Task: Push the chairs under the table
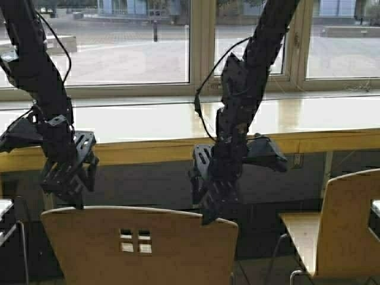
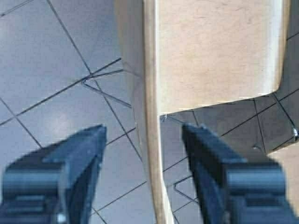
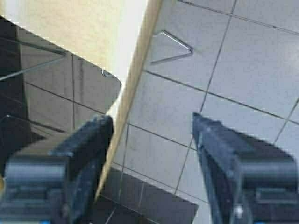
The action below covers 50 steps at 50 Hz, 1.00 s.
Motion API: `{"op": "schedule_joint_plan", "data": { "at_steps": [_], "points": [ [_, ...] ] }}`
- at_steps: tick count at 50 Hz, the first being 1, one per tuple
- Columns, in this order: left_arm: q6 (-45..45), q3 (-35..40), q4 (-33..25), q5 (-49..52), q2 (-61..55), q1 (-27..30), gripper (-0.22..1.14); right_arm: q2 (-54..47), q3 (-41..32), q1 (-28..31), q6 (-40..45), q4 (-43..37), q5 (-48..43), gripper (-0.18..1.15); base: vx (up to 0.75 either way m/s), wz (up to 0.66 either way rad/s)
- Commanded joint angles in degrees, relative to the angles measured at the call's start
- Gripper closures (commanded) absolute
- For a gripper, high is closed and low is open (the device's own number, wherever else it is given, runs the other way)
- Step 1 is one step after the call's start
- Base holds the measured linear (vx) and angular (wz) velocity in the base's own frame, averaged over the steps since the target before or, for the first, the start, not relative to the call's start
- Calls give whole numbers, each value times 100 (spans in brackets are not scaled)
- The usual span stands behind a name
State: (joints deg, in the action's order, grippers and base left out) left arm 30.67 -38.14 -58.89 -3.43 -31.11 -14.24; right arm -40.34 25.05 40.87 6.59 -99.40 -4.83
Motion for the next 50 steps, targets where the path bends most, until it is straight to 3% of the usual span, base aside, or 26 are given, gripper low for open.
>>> {"op": "schedule_joint_plan", "data": {
  "at_steps": [1,23,50],
  "points": [
    [-9,193,-9,0,-26,70,6,0,-149,-53,0,-26,26,9,2,1],
    [-141,448,35,0,-519,308,6,-501,-686,-114,9,-114,211,9,1,0],
    [-343,1485,26,-18,-1477,413,6,-1459,-1521,-299,0,-255,492,9,0,0]
  ]
}}
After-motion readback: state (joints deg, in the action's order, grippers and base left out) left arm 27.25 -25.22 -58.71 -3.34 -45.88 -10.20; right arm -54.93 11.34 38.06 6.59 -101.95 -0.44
